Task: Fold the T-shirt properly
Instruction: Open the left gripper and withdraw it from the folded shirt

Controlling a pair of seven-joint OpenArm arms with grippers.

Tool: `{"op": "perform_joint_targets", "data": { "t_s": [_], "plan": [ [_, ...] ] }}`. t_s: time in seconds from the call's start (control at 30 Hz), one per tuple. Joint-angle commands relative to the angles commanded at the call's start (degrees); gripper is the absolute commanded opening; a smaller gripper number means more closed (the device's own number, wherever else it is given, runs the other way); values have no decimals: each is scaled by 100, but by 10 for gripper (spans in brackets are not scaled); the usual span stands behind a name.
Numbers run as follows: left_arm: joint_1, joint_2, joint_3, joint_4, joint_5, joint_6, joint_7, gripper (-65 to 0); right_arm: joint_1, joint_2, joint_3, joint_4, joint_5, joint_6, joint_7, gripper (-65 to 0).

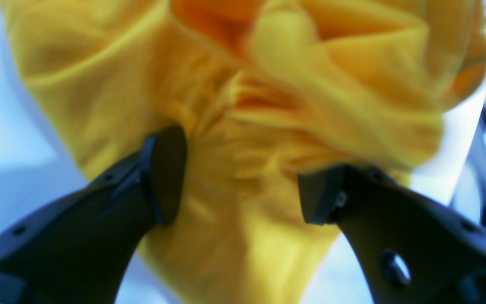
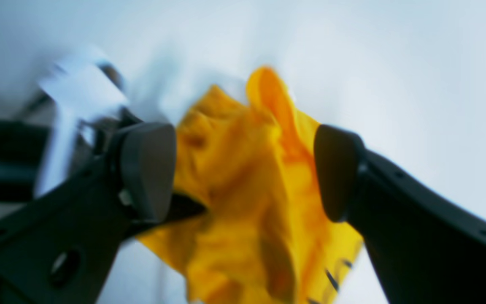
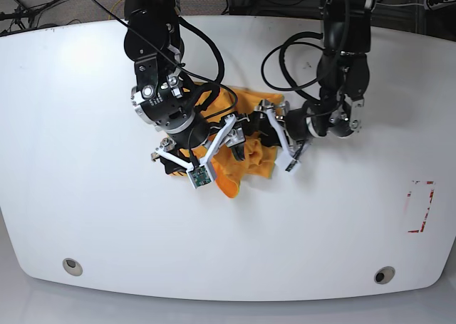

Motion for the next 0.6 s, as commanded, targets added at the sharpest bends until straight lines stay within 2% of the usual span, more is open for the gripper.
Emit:
{"op": "perform_joint_targets", "data": {
  "t_s": [0.1,0.23,0.4,0.47,0.6],
  "plan": [
    [18,-202,-149,158,-457,-18,0,-258,9,-18,0,0,70,9,0,-162],
    [193,-598,-290,396,-993,-26,9,-258,9,18,35,-18,457,9,0,-162],
    [299,-1011,-527,633,-1582,-26,9,-258,-9,26,404,-44,853,9,0,-162],
    [519,-1345,-765,782,-1890,-26,9,-258,-35,26,598,-44,1037,9,0,-162],
    [712,-1802,-1275,870,-2119,-26,9,-258,-70,35,1046,-264,1451,62,0,-162]
  ]
}}
